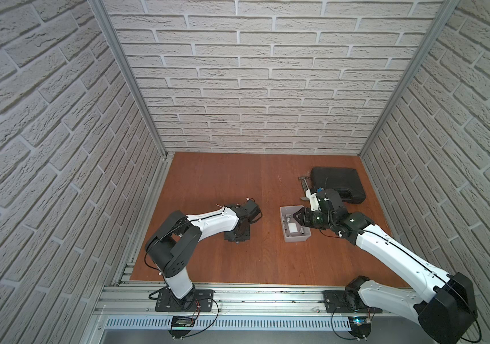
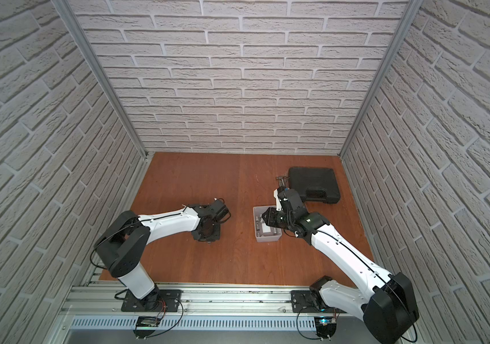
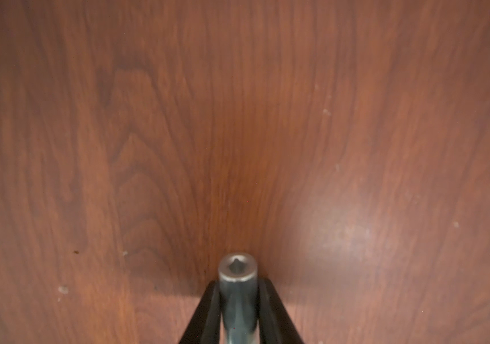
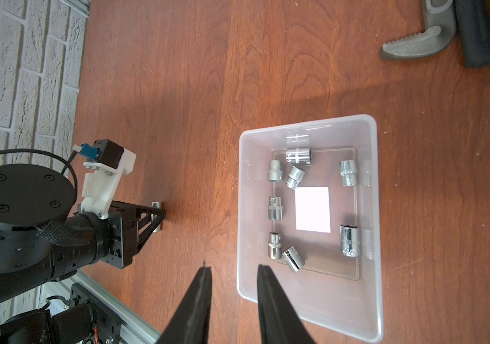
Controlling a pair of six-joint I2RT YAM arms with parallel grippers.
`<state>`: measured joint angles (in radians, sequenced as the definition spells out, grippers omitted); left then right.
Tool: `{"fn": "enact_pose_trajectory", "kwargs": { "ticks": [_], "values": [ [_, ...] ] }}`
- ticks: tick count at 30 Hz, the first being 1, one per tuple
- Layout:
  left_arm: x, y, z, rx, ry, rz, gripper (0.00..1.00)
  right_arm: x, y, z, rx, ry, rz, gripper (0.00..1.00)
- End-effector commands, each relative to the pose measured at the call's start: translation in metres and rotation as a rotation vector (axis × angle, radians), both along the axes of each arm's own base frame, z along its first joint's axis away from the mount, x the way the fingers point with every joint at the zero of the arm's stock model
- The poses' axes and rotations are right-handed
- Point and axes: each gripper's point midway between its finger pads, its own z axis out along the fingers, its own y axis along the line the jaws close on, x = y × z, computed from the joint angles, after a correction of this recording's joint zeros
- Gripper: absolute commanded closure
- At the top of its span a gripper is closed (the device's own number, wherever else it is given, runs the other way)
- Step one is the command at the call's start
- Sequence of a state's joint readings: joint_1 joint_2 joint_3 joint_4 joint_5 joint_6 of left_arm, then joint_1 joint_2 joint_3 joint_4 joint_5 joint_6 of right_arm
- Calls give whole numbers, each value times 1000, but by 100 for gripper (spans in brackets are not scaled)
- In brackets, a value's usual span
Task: Put the socket on the desktop into the storage box
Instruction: Pick up the socket head at the center of the board.
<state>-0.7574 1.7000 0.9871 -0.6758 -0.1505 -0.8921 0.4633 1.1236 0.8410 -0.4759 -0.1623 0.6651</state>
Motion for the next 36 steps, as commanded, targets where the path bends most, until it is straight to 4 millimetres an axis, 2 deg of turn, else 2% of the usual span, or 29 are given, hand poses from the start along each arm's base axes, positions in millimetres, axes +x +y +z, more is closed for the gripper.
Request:
{"fn": "enact_pose_trajectory", "kwargs": {
  "ticks": [1, 5, 8, 11, 16, 22, 28, 34, 36],
  "values": [
    [-2, 3, -8, 13, 24, 5, 77, 4, 6, 12, 7, -34, 24, 68],
    [0, 2, -6, 6, 17, 2, 86, 5, 7, 13, 7, -34, 26, 68],
    [0, 0, -5, -4, 16, -2, 100, 5, 7, 14, 7, -34, 28, 68],
    [3, -3, -2, -21, 9, -9, 100, 5, 7, 16, 7, -36, 29, 68],
    [10, -15, 13, -97, -46, -24, 100, 5, 9, 19, 13, -40, 36, 68],
    [19, -42, 36, -264, -110, -75, 100, 5, 10, 19, 22, -38, 35, 68],
    [28, -73, 73, -482, -208, -122, 100, 3, 12, 21, 40, -39, 43, 68],
    [27, -97, 123, -696, -349, -240, 100, 4, 29, 36, 142, -53, 86, 68],
    [25, -99, 135, -741, -382, -261, 100, 5, 34, 41, 169, -60, 96, 68]
  ]
}}
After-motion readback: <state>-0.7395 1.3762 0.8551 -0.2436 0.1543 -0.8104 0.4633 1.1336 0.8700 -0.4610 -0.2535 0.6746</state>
